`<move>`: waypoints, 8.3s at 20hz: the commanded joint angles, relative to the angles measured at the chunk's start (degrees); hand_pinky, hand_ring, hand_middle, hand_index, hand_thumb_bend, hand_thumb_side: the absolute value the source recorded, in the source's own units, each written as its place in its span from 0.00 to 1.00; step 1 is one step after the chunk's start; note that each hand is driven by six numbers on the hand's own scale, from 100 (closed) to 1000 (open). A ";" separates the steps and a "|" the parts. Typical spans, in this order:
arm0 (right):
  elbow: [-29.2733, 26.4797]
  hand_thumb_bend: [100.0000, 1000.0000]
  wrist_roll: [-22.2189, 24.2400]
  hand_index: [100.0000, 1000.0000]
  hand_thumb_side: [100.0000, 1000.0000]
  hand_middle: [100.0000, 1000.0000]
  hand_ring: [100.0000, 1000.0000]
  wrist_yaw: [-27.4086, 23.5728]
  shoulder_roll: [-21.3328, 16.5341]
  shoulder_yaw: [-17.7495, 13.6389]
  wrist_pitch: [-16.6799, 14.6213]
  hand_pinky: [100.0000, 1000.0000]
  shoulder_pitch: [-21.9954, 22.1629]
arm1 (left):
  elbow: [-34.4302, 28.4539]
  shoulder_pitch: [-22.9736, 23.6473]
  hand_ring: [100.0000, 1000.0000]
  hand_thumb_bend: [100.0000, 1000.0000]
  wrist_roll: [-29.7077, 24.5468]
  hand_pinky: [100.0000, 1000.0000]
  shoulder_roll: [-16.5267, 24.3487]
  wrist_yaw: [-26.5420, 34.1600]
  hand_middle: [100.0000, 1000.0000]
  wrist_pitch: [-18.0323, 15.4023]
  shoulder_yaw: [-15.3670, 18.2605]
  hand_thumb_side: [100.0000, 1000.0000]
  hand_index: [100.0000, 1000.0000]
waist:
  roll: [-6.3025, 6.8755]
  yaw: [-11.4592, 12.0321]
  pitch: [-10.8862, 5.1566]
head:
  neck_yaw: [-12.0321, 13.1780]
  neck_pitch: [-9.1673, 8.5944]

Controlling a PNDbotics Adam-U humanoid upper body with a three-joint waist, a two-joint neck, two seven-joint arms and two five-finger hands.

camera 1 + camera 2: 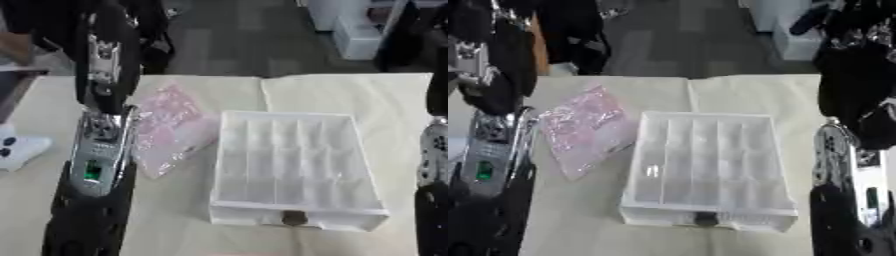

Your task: Pick up objects on the table and place them in the box.

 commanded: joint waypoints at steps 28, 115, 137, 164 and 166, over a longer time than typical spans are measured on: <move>-0.55 0.00 1.43 0.79 0.81 0.89 0.70 -0.71 -0.33 -0.04 0.36 0.41 -0.46 | -0.15 -0.68 0.77 0.00 -0.37 0.66 0.30 0.57 0.94 -0.11 0.00 1.00 0.97 | 0.15 -0.04 -0.12 | 0.77 -0.19; 0.91 0.00 5.01 0.80 0.81 0.82 0.55 -0.76 -1.96 -0.57 0.55 0.23 1.05 | 66.78 -30.78 0.79 0.75 -39.02 0.68 28.20 -14.66 0.90 -8.58 -14.80 0.55 0.95 | 1.55 0.19 -2.20 | -2.01 -0.19; 0.80 0.00 5.05 0.80 0.81 0.82 0.55 -0.75 -1.70 -0.52 0.41 0.23 0.70 | 78.32 -30.27 0.77 0.80 -47.45 0.66 21.42 -13.84 0.90 -9.46 -14.29 0.55 0.94 | 1.41 -0.11 -2.11 | -2.06 -0.19; 1.03 0.00 6.28 0.79 0.81 0.82 0.55 -1.08 -1.70 -0.45 0.49 0.23 0.95 | 74.22 -34.66 0.80 0.76 -36.58 0.69 23.90 -20.68 0.91 -8.27 -7.56 0.58 0.96 | 1.35 -0.12 -2.13 | -2.15 -0.19; 1.02 0.00 6.36 0.79 0.81 0.82 0.55 -1.10 -1.70 -0.47 0.48 0.23 0.95 | 75.28 -34.87 0.82 0.76 -36.92 0.71 23.99 -24.28 0.92 -8.09 -6.89 0.59 0.96 | 1.32 -0.09 -2.13 | -2.19 -0.19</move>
